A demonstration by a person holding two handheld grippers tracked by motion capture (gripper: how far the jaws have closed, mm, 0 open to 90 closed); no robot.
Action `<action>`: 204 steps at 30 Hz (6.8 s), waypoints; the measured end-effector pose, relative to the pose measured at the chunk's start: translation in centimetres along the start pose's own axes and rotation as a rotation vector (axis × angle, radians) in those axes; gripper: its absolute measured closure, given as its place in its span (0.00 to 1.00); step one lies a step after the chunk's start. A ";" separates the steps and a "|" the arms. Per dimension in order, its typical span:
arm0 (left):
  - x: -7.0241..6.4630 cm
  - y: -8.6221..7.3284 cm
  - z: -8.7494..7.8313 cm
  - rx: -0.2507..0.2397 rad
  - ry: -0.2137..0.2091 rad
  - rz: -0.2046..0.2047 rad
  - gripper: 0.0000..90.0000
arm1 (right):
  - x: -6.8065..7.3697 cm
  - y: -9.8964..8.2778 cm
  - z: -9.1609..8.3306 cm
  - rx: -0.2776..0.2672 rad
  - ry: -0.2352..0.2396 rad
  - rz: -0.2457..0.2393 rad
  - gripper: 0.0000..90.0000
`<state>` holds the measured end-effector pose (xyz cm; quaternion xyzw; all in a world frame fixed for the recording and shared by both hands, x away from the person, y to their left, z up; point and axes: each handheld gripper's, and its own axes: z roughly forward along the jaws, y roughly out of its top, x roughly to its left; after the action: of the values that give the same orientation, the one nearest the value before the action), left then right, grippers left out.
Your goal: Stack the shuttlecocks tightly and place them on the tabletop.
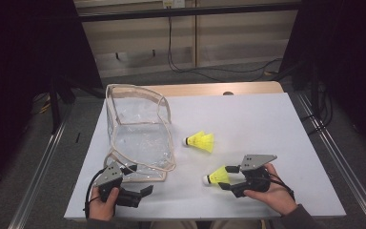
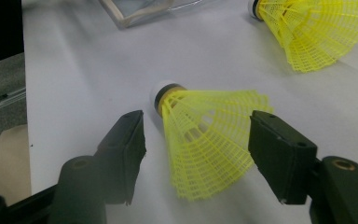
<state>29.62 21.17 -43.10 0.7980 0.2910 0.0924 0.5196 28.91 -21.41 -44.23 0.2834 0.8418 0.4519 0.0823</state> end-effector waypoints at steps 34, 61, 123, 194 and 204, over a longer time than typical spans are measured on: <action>0.0 0.0 0.0 0.003 -0.001 0.002 0.04 | 0.7 0.2 1.9 0.050 0.044 -0.051 0.82; 0.0 0.0 0.0 0.001 -0.001 0.004 0.03 | -0.7 0.9 0.7 -0.025 0.019 -0.022 0.94; -0.1 0.0 0.0 -0.004 0.005 0.004 0.03 | -4.2 2.0 0.3 -0.079 -0.175 0.053 0.94; -0.1 0.0 -0.1 -0.004 0.006 0.006 0.03 | -5.8 2.5 2.0 -0.076 -0.203 0.072 0.94; -0.1 0.0 -0.1 -0.002 0.007 0.009 0.04 | -5.9 2.6 2.3 -0.075 -0.202 0.075 0.94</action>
<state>29.53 21.22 -43.04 0.7984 0.2890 0.0980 0.5191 35.75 -21.91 -44.17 0.3553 0.8005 0.4552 0.1604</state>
